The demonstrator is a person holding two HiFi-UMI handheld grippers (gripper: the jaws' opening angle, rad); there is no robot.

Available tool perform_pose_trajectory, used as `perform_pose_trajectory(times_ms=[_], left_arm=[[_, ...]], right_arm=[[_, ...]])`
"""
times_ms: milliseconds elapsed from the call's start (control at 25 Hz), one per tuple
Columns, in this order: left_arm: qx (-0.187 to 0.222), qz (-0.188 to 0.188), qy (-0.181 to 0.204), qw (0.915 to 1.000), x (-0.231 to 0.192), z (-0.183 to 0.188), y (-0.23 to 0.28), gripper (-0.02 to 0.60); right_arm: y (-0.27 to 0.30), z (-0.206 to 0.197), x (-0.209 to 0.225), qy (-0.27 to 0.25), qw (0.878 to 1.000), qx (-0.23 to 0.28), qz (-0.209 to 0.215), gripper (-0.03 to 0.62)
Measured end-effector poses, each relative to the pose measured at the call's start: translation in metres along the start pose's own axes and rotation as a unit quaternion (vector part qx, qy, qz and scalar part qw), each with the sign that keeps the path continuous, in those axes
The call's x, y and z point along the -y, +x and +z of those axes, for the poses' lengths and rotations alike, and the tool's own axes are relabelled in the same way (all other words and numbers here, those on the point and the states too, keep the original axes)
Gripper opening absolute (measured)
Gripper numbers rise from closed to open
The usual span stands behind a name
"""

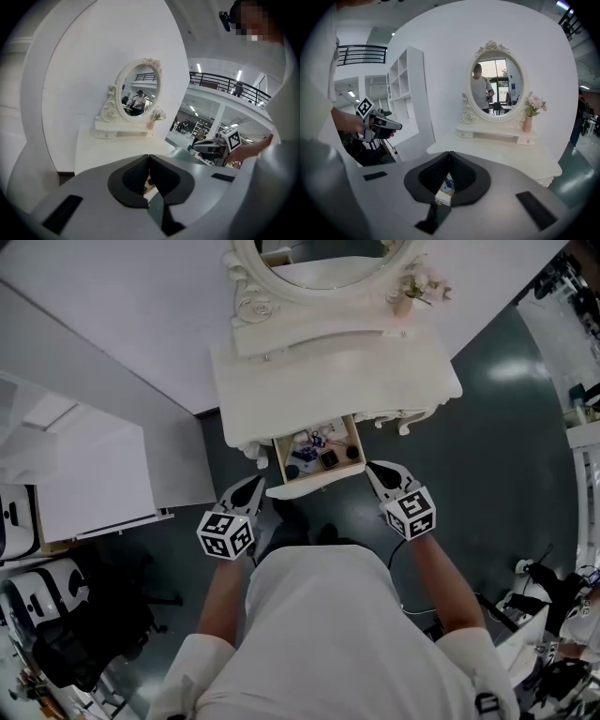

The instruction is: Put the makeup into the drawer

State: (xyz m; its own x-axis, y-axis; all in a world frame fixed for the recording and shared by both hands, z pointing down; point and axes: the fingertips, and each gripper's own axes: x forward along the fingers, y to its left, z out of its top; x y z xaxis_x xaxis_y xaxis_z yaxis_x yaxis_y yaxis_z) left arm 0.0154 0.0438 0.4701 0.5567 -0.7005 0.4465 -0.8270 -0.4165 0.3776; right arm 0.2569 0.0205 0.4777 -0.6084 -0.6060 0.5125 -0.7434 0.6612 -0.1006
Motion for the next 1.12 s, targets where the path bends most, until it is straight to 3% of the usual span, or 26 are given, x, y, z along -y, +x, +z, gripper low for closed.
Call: perform_pose_trajectory(times_ms=[480,720,1120], left_arm=[[0.047,0.036,0.021,0.9981,0.059,-0.020,-0.059,0.017],[0.061,0.043,0.023,0.9969,0.056,-0.017,-0.085,0.017],[0.066,0.017,0.053,0.9963,0.023,-0.002,-0.100,0.017]], right_arm=[[-0.056,-0.023,-0.018,-0.001,0.999,0.034,0.003,0.029],[-0.069,-0.015,-0.035,0.006,0.999,0.048,-0.005,0.029],[-0.065,0.009,-0.062,0.016,0.997,0.062,-0.053,0.028]])
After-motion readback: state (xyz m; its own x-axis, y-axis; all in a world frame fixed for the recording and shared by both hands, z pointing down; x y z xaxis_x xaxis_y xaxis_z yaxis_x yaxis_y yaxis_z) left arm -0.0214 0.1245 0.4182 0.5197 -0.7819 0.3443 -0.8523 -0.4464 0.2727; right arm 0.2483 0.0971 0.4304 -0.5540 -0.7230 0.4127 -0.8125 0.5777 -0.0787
